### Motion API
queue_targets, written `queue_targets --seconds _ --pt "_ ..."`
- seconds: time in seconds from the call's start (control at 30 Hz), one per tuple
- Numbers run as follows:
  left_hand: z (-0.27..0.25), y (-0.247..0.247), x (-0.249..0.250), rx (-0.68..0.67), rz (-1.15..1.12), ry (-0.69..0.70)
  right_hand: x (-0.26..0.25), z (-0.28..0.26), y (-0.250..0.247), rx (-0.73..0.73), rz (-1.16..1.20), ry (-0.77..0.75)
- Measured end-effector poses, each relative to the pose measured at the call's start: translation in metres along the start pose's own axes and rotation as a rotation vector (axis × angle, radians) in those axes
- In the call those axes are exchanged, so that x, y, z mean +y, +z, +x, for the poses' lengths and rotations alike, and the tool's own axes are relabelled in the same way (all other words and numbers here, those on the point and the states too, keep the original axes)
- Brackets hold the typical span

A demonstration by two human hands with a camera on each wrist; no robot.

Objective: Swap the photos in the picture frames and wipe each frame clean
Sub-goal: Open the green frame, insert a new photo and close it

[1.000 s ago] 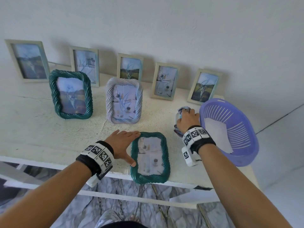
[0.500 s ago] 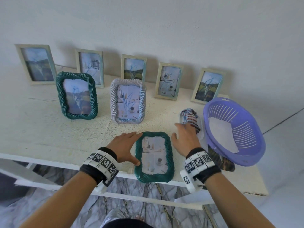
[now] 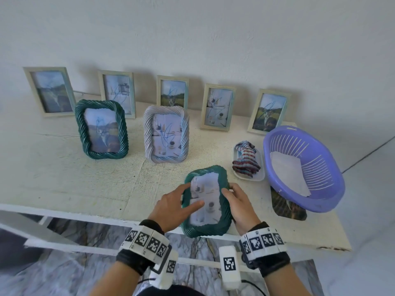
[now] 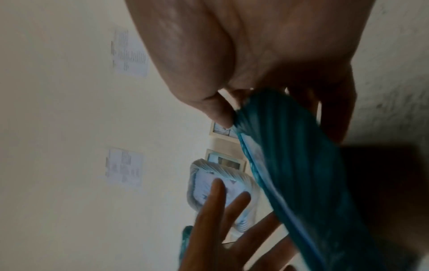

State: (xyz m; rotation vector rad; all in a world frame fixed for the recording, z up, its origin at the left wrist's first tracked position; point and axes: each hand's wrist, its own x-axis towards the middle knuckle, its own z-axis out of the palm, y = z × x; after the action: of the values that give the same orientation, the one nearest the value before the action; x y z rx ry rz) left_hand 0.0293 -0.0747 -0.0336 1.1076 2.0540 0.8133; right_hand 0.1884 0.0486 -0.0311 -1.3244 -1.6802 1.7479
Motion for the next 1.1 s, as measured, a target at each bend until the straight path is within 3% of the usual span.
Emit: queue_targets --seconds 0.13,0.27,0.4,0.6,0.77,0.87,1.0,1.07,1.1 --pt "-0.004 0.002 0.016 -0.03 -0.36 -0.028 -0.023 -0.03 0.012 -0.182 0.408 -0.055" --pt "-0.008 0.004 0.035 -0.049 -0.722 -0.035 -0.036 -0.045 0.02 -0.211 0.322 -0.239" --pt "-0.011 0.002 0.045 -0.069 -0.904 -0.01 -0.035 -0.048 0.022 -0.178 0.091 -0.421" --pt "-0.013 -0.003 0.05 -0.045 -0.898 0.008 -0.04 -0.054 0.014 -0.163 -0.004 -0.435" --pt "-0.014 -0.011 0.049 -0.024 -0.841 -0.012 -0.049 -0.052 -0.007 -0.108 -0.218 -0.531" --pt "-0.015 -0.016 0.05 -0.012 -0.81 -0.001 -0.052 -0.049 -0.017 -0.008 -0.395 -0.59" --pt "-0.017 -0.015 0.051 0.008 -0.769 0.007 -0.054 -0.047 -0.016 0.19 -0.796 -0.622" --pt "-0.017 -0.011 0.053 0.022 -0.747 0.024 -0.053 -0.047 -0.009 0.174 -0.742 -0.572" --pt "-0.017 -0.009 0.053 0.039 -0.721 0.035 -0.052 -0.047 -0.006 0.132 -0.602 -0.51"
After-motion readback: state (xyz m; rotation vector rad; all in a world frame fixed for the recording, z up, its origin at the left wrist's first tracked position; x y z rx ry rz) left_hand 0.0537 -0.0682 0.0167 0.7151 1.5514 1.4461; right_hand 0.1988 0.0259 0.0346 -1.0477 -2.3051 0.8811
